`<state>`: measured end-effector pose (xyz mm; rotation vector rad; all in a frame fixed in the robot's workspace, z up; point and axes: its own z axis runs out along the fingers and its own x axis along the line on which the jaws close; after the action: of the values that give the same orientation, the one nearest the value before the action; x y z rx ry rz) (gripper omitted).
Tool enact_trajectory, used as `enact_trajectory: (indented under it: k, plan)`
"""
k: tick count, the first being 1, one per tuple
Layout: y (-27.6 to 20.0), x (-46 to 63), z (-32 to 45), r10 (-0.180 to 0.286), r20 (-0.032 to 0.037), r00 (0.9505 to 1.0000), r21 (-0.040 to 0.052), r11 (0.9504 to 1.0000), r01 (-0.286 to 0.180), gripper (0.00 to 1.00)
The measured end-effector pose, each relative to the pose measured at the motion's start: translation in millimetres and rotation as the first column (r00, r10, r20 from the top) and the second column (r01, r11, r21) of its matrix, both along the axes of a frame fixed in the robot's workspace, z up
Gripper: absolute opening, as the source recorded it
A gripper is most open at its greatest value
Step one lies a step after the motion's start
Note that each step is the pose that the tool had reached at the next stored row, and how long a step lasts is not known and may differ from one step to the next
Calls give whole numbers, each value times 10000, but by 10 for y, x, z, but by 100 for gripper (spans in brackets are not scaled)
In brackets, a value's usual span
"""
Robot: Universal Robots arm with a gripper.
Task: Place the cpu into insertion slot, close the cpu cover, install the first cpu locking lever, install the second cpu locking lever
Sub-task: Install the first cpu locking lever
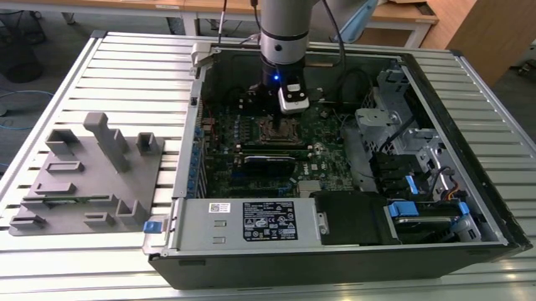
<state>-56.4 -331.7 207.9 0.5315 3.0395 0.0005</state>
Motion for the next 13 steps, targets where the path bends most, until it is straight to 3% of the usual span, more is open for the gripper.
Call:
enact_trajectory:
  k: [4, 8, 13]
  plan:
    - [0, 8, -8, 535, 2, 9986, 2, 9986, -535, 10]
    - [1, 15, -16, 1081, -26, 9941, -13, 9941, -1081, 10]
    - [-1, 15, 17, 1205, -202, 9925, -261, 9923, -1210, 10]
